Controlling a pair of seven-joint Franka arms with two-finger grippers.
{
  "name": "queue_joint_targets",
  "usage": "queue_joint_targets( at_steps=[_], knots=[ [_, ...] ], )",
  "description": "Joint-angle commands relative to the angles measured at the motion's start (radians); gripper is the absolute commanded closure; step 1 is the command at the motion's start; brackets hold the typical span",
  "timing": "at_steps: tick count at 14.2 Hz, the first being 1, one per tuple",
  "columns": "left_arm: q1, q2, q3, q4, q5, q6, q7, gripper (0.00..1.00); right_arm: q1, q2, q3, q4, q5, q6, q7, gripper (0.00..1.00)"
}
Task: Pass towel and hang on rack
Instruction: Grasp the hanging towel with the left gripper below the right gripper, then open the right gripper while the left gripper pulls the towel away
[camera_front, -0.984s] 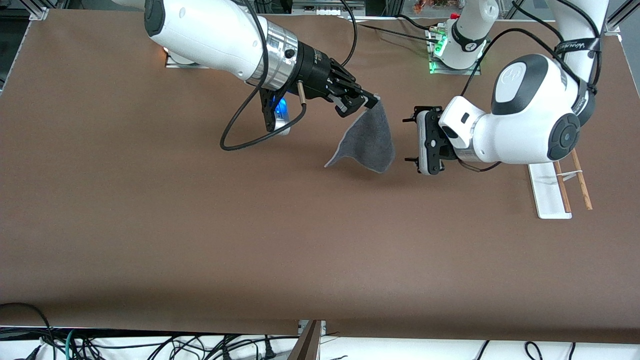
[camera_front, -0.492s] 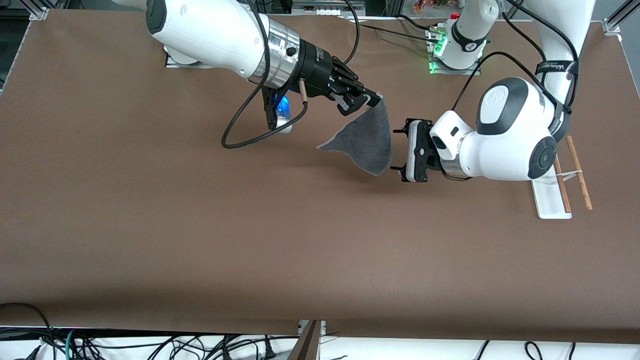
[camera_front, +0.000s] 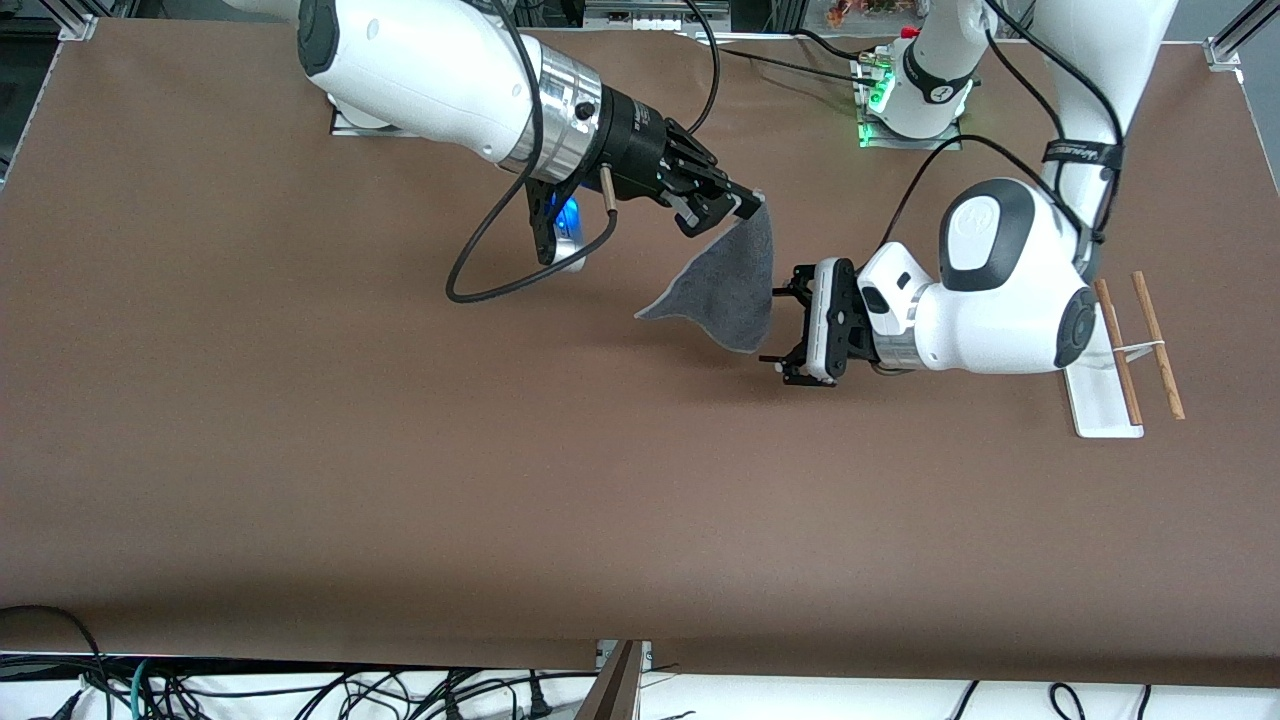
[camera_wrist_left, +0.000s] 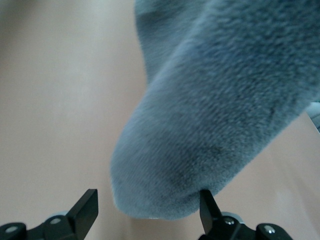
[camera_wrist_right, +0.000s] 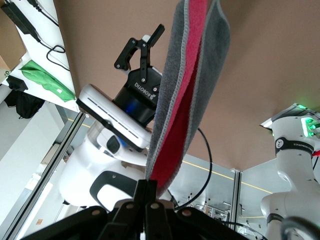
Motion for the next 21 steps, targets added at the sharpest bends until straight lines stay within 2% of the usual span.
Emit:
queue_joint_targets(
  at_steps=[1,2,5,6,7,8,9,10,21],
  knots=[
    [0.010,-0.070,-0.017,-0.100,-0.076,0.053,0.106,0.29,0.004,0.044,-0.009,0.032,0.009,0.006,-0.009,1.00],
    [0.016,-0.070,-0.019,-0.101,-0.081,0.054,0.111,0.34,0.004,0.050,-0.009,0.030,0.009,0.006,-0.007,1.00],
    [-0.005,-0.028,-0.019,-0.115,-0.082,0.106,0.114,0.29,0.004,0.051,-0.009,0.030,0.009,0.006,-0.007,1.00],
    [-0.010,-0.005,-0.022,-0.115,-0.084,0.123,0.146,0.30,0.004,0.051,-0.010,0.032,0.009,0.006,-0.006,1.00],
    [-0.011,0.005,-0.025,-0.115,-0.110,0.152,0.191,0.35,0.004,0.050,-0.010,0.030,0.009,0.006,-0.004,1.00],
    [-0.010,0.013,-0.025,-0.115,-0.143,0.160,0.240,0.57,0.004,0.051,-0.010,0.030,0.009,0.006,-0.004,1.00],
    [-0.010,0.027,-0.025,-0.114,-0.163,0.160,0.262,0.89,0.004,0.051,-0.010,0.032,0.009,0.006,-0.003,1.00],
    [-0.005,0.030,-0.025,-0.115,-0.180,0.157,0.270,1.00,0.004,0.051,-0.010,0.030,0.009,0.006,-0.001,1.00],
    [0.007,0.021,-0.025,-0.104,-0.191,0.120,0.256,1.00,0.004,0.051,-0.007,0.029,0.013,0.026,0.005,1.00]
  ],
)
